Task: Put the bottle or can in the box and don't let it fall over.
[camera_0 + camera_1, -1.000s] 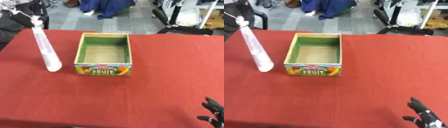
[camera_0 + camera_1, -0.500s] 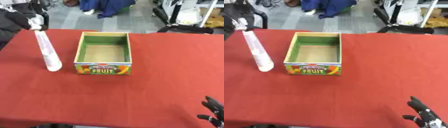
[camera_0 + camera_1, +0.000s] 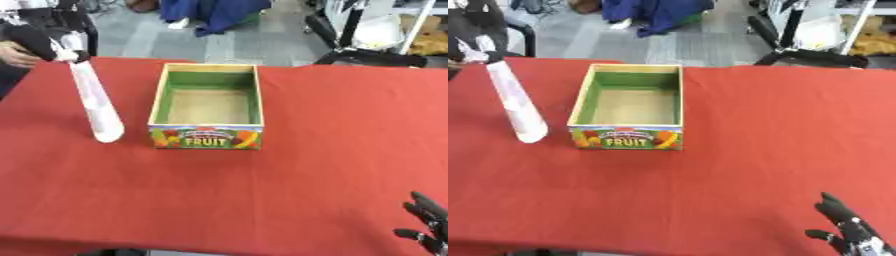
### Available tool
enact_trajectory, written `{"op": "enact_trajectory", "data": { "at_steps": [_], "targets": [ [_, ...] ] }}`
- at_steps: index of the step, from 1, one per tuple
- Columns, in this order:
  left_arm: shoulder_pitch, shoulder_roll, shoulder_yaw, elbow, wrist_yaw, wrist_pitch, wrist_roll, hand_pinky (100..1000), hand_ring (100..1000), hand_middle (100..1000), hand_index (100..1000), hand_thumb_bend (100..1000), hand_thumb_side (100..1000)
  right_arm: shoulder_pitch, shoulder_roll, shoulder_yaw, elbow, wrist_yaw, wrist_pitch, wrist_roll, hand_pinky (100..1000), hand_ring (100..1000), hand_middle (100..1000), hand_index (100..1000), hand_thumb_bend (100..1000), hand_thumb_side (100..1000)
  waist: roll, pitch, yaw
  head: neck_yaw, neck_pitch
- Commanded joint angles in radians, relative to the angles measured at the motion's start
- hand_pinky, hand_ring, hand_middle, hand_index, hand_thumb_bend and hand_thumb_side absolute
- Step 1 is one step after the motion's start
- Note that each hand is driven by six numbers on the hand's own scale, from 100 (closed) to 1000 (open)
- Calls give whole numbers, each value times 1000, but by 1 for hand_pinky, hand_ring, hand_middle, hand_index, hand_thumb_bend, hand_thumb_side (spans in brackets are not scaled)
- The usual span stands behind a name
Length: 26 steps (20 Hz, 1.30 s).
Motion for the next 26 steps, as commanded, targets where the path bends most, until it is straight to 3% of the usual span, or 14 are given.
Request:
{"op": "enact_trajectory", "data": {
  "at_steps": [1,15,26],
  "targets": [
    [-9,52,15,-16,-20,0,-18,794,742,634,806,253,241,-5,-18,-6,-10,4,0,-2,738,1000,1000,900,100,852,3,-5,1,1,3],
    [41,77,21,-25,-57,-3,-42,795,744,633,800,206,202,-6,-18,-7,-10,4,-1,-4,738,1000,1000,900,100,853,2,-4,2,-1,5],
    [39,71,18,-23,-27,3,0,769,681,549,722,100,197,-7,-18,-7,-10,5,-1,-4,738,1000,1000,900,100,853,3,-4,2,-1,5]
  ]
}}
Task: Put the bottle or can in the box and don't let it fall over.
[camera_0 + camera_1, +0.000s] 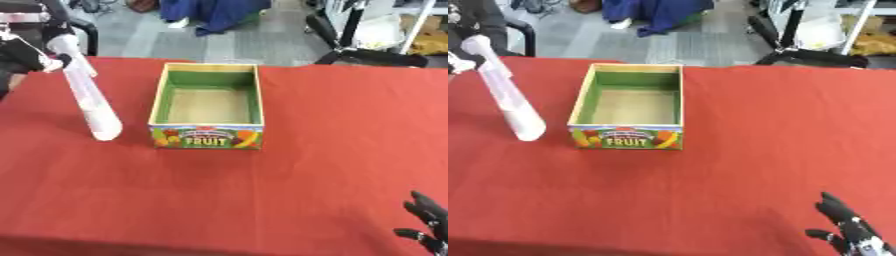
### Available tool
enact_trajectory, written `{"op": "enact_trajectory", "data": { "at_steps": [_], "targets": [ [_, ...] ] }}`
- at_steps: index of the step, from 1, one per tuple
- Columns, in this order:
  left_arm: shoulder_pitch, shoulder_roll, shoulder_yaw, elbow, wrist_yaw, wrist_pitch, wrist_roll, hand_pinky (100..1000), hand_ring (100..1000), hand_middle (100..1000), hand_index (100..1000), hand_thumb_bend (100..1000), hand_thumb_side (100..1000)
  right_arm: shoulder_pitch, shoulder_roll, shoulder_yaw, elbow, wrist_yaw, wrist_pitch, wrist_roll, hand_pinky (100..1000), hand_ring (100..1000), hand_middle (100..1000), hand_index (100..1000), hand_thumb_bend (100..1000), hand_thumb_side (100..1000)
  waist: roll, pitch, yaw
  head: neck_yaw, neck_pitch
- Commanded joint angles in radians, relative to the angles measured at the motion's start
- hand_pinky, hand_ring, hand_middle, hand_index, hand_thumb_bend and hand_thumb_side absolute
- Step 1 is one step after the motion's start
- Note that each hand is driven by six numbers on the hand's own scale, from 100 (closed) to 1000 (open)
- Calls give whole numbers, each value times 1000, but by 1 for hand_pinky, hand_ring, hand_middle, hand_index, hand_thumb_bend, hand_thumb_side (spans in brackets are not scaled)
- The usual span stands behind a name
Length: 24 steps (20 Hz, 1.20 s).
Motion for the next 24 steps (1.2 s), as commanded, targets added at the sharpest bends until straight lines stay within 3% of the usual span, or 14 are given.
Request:
{"op": "enact_trajectory", "data": {
  "at_steps": [1,6,10,24],
  "targets": [
    [-16,37,12,-13,14,3,15,763,670,537,711,100,197,-6,-18,-6,-9,5,-2,-3,738,1000,1000,900,100,854,3,-4,1,0,5],
    [-21,35,16,-11,27,15,56,654,518,372,548,100,255,-7,-17,-6,-9,5,-1,-2,738,1000,1000,900,100,854,4,-4,0,0,5],
    [-28,34,15,-11,36,17,90,583,449,280,464,100,293,-8,-18,-6,-9,5,-1,-2,738,1000,1000,900,100,854,5,-5,-1,1,6],
    [-81,29,30,-25,47,1,159,565,435,244,434,100,301,-7,-19,-7,-8,5,-1,-3,738,1000,1000,900,100,852,7,-9,-3,0,9]
  ]
}}
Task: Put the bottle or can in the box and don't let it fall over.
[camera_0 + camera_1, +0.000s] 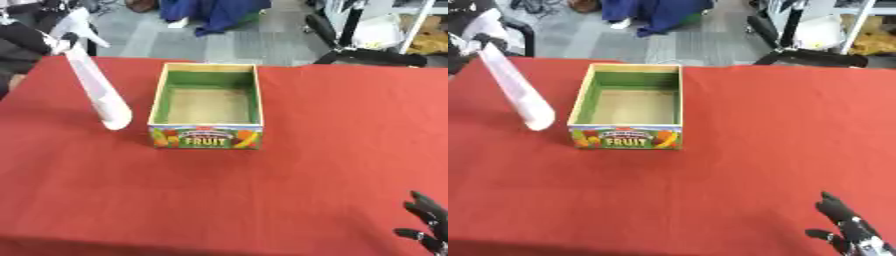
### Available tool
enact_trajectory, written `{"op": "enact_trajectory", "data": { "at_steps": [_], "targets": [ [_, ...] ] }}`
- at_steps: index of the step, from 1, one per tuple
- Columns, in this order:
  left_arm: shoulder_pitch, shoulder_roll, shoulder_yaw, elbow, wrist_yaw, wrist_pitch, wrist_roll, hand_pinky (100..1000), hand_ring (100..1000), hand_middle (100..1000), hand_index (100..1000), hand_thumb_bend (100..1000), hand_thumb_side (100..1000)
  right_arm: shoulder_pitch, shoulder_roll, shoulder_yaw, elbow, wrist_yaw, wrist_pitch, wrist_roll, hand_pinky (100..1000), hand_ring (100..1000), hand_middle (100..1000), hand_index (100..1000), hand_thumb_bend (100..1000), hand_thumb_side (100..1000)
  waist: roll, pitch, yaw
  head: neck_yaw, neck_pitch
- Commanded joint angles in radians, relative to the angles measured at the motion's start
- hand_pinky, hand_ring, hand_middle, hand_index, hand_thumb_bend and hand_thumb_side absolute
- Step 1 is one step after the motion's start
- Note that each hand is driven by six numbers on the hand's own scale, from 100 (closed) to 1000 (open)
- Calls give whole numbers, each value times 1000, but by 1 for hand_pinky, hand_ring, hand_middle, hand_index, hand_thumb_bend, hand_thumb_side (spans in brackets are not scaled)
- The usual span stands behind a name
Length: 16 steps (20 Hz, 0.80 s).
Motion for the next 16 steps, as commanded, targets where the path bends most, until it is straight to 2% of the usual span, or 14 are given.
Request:
{"op": "enact_trajectory", "data": {
  "at_steps": [1,14,15,16],
  "targets": [
    [-38,30,28,-24,2,-4,19,565,434,243,434,100,301,-6,-19,-5,-8,5,-1,-3,738,1000,1000,900,100,852,6,-9,0,1,9],
    [-171,-9,14,-71,-22,-37,22,570,432,240,430,100,305,-5,-23,-5,-4,4,0,-3,738,1000,1000,900,100,846,11,-22,-3,-2,18],
    [-184,-19,10,-72,-23,-40,19,570,432,239,429,100,357,-5,-23,-4,-3,3,0,-2,738,1000,1000,900,100,847,11,-22,-3,-2,19],
    [-197,-30,4,-72,-24,-43,16,569,432,239,429,100,306,-5,-23,-4,-3,3,0,-2,738,1000,1000,900,100,846,10,-23,-4,-2,20]
  ]
}}
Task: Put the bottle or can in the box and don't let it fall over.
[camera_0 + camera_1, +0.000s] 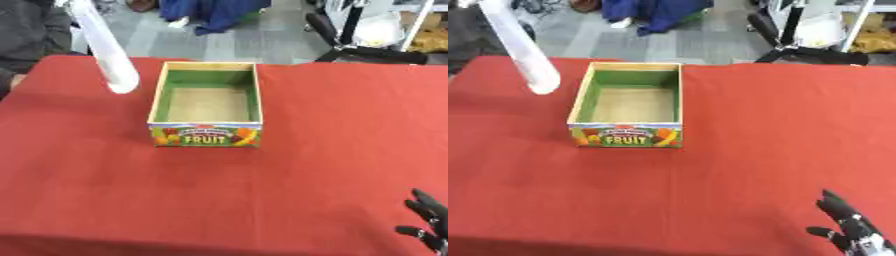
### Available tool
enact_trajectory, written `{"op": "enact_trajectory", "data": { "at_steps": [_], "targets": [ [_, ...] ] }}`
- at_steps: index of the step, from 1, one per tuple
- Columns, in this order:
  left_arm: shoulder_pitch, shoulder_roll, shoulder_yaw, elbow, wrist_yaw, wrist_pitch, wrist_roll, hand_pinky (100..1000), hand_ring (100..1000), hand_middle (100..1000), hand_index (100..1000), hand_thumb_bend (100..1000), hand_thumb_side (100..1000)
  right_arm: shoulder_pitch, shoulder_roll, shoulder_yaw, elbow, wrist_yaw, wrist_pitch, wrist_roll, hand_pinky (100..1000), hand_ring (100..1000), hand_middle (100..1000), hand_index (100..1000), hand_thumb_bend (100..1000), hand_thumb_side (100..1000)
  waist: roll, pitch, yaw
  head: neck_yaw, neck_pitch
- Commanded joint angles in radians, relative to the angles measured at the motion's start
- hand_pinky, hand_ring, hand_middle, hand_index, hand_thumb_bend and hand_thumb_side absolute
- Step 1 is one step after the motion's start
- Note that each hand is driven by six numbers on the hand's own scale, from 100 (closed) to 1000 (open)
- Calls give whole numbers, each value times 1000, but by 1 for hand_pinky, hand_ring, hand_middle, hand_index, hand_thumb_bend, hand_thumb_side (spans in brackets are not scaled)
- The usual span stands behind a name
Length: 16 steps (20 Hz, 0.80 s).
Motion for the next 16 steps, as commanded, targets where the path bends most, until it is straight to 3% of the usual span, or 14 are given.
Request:
{"op": "enact_trajectory", "data": {
  "at_steps": [1,8,16],
  "targets": [
    [-53,-7,-4,-14,-7,-12,-8,569,432,239,429,100,306,-5,-16,-2,-9,2,0,-1,738,1000,1000,900,100,845,3,-13,-3,-2,5],
    [-144,-120,-58,3,-19,-35,-37,570,433,240,431,100,310,-8,-14,4,-9,-2,0,4,738,1000,1000,900,100,847,-5,-9,-15,-1,-1],
    [-151,-214,-108,37,-54,-37,-24,610,470,290,477,100,279,-32,-9,12,-13,-12,1,12,738,1000,1000,900,100,844,-14,15,-50,-6,-27]
  ]
}}
